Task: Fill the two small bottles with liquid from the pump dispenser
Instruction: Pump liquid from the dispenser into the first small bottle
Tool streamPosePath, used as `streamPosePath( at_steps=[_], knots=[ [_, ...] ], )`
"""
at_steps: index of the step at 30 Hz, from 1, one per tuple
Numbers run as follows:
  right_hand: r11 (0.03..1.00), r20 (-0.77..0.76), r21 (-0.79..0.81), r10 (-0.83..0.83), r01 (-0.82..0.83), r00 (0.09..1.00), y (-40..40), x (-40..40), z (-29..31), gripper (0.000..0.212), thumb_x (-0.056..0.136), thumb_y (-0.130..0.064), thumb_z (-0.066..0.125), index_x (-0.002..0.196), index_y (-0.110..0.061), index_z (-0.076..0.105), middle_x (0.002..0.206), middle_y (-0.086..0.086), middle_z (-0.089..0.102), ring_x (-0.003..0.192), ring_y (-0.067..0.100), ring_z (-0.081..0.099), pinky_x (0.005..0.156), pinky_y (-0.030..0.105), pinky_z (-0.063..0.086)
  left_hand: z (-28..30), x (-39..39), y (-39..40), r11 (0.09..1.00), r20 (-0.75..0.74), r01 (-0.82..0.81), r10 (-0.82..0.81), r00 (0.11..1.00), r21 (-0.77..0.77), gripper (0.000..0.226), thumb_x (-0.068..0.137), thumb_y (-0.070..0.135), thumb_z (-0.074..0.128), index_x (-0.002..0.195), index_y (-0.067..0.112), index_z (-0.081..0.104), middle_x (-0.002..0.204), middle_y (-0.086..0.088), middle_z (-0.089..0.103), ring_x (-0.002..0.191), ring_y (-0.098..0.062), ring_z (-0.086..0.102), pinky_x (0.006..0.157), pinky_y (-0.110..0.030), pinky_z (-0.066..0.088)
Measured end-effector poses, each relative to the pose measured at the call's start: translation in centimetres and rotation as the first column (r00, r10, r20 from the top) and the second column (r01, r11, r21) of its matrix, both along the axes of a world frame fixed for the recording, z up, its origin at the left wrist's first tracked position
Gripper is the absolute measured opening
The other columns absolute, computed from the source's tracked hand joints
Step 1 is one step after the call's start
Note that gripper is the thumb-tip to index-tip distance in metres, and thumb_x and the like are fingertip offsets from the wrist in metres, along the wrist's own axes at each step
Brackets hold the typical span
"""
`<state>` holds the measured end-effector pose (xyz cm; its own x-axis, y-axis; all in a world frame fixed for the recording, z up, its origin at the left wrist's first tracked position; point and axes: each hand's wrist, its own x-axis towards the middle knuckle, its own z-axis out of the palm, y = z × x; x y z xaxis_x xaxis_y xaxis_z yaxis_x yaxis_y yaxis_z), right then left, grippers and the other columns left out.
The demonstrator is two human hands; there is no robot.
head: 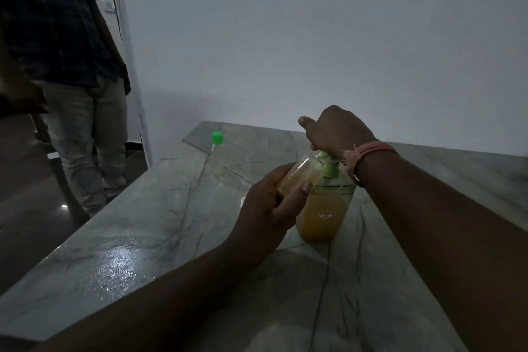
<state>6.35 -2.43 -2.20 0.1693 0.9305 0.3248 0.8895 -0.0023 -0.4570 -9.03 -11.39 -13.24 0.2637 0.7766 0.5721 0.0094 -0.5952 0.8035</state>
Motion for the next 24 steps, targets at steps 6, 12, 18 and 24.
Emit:
streamPosePath(
  at_steps=[6, 12, 18, 24],
  knots=[
    [0.995, 0.101, -0.099, 0.041, -0.031, 0.994, -0.1, 0.0, 0.7, 0.050, 0.092, -0.056, 0.048, 0.085, -0.011, 0.069, 0.097, 0.012, 0.074, 0.088, 0.031, 0.067, 0.085, 0.037, 0.052, 0.1, 0.0, -0.3, 1.000, -0.015, -0.017, 0.016, 1.000, -0.026, 0.035, 0.093, 0.053, 0.052, 0.124, 0.038, 0.056, 0.080, 0.010, 0.065, 0.059, -0.007, 0.059, 0.051, -0.020, 0.046],
    [0.999, 0.059, -0.032, 0.007, -0.005, 0.998, -0.2, -0.2, 0.4, 0.054, 0.091, -0.058, 0.045, 0.092, -0.010, 0.071, 0.100, 0.011, 0.073, 0.092, 0.032, 0.067, 0.090, 0.042, 0.051, 0.1, 0.0, -0.1, 1.000, -0.015, -0.026, 0.026, 1.000, 0.004, 0.023, 0.102, 0.034, 0.055, 0.123, 0.027, 0.060, 0.076, 0.012, 0.062, 0.058, -0.006, 0.056, 0.049, -0.020, 0.044],
    [0.997, 0.077, -0.072, 0.005, 0.001, 0.997, -0.1, 0.0, 0.5, 0.054, 0.092, -0.058, 0.046, 0.094, -0.010, 0.071, 0.103, 0.012, 0.073, 0.095, 0.033, 0.067, 0.087, 0.038, 0.050, 0.2, 0.0, -0.3, 1.000, -0.007, -0.021, 0.021, 1.000, -0.006, 0.026, 0.102, 0.032, 0.055, 0.125, 0.023, 0.061, 0.075, 0.011, 0.062, 0.057, -0.006, 0.056, 0.049, -0.020, 0.044],
    [1.000, 0.066, 0.013, 0.027, -0.028, 0.997, -0.1, 0.2, 0.6, 0.056, 0.091, -0.060, 0.045, 0.084, -0.010, 0.070, 0.092, 0.010, 0.074, 0.084, 0.030, 0.067, 0.082, 0.038, 0.052, 0.3, 0.1, -0.2, 1.000, -0.003, -0.022, 0.022, 1.000, -0.003, 0.025, 0.101, 0.035, 0.056, 0.124, 0.026, 0.060, 0.077, 0.009, 0.063, 0.058, -0.007, 0.057, 0.049, -0.021, 0.046]
  ],
)
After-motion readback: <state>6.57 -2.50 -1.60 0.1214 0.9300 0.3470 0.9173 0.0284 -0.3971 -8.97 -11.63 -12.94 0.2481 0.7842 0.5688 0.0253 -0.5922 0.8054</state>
